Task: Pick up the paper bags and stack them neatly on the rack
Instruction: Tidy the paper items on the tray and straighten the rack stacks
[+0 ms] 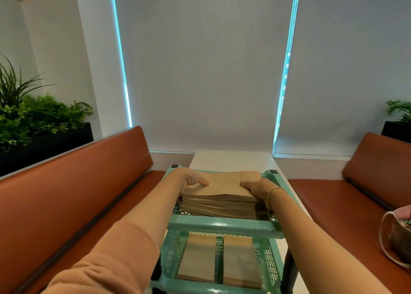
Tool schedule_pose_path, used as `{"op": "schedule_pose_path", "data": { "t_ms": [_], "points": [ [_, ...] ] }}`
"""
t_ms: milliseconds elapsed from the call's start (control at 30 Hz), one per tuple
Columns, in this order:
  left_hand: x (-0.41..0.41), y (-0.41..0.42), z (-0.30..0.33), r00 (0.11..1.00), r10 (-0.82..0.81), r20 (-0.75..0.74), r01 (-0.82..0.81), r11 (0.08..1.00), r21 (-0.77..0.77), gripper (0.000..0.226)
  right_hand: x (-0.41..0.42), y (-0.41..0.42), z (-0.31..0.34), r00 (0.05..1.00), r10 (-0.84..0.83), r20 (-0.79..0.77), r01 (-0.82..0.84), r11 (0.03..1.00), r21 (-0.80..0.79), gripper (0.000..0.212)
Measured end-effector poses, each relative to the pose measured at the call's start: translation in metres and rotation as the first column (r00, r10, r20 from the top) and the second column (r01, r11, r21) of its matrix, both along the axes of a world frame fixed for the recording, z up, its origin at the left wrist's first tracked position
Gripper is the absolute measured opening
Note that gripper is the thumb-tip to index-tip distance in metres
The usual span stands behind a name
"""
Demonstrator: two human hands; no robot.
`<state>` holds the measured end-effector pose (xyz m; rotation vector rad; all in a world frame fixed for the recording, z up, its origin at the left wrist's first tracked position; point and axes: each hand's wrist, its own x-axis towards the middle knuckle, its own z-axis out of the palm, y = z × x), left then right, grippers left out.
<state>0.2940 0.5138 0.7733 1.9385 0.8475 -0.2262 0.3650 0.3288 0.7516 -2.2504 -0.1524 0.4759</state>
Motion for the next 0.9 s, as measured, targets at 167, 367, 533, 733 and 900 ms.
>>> {"op": "schedule_pose_path", "data": {
  "t_ms": [167,367,533,733,900],
  "points": [
    [0.002,-0.001,0.002,1.000,0.012,0.019,-0.012,1.000,-0.009,0.076,-0.001,-0.001,0.000,1.000,0.005,0.010,-0.005,1.000,0.004,0.056],
    [0.007,0.002,-0.004,0.998,0.069,-0.007,-0.069,0.997,-0.038,0.084,-0.003,0.000,0.000,1.000,0.009,0.017,-0.009,1.000,0.010,0.052],
    [0.008,0.003,-0.002,0.993,0.107,0.051,-0.101,0.990,-0.100,0.087,-0.002,-0.001,-0.002,0.999,-0.017,0.028,0.016,0.999,0.029,0.054],
    [-0.002,0.007,-0.006,0.981,0.152,0.119,-0.132,0.978,-0.162,0.059,-0.002,-0.001,-0.005,0.999,-0.054,0.005,0.053,0.992,0.111,0.057],
    [-0.013,0.007,-0.004,0.943,0.195,0.268,-0.093,0.932,-0.350,0.007,-0.002,-0.008,0.004,0.982,-0.040,-0.185,0.089,0.959,0.267,0.063]
  ]
}}
